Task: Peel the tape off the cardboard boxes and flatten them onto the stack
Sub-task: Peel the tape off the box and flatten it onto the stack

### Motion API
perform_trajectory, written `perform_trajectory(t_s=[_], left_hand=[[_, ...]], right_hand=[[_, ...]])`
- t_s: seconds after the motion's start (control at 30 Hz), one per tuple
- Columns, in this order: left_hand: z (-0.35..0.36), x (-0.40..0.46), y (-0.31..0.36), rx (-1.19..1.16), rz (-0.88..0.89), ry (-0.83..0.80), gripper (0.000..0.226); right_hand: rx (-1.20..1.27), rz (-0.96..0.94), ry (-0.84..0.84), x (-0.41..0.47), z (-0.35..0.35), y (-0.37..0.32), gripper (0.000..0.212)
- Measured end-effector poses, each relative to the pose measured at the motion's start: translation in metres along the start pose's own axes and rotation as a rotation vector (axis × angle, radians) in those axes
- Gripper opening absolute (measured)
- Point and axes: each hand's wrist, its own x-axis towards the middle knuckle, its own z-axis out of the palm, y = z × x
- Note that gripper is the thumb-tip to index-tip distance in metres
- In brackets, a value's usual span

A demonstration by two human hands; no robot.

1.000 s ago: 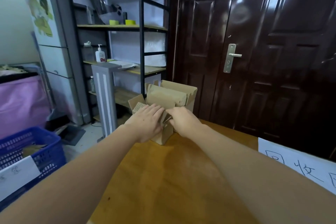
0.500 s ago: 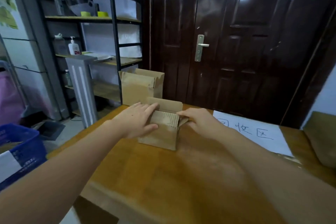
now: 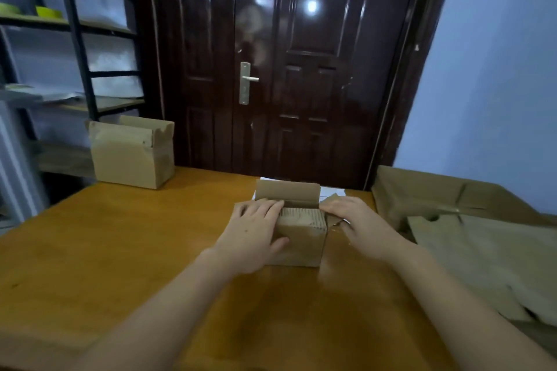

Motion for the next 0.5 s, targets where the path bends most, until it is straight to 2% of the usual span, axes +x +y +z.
perform_trajectory(t_s=[0.17,0.3,0.4,0.5], left_hand=[[-0.008,0.012,0.016,-0.097,0.024,-0.045,0.076],[-0.025,0.025,0.011,-0.191,0.031,-0.03,0.071],[-0.037,0.037,0.004,-0.307,0.012,-0.033,0.063],[-0.038,0.043,-0.002,-0.391,-0.016,-0.072,0.058]], right_hand=[[-0.078,0.105,-0.078,-0.012,-0.018,0.01,0.054],[0.001,0.1,0.017,0.001,-0.031,-0.006,0.038],[0.02,0.075,0.046,0.015,-0.031,-0.021,0.042],[0.013,0.104,-0.022,0.021,-0.023,-0.029,0.055]])
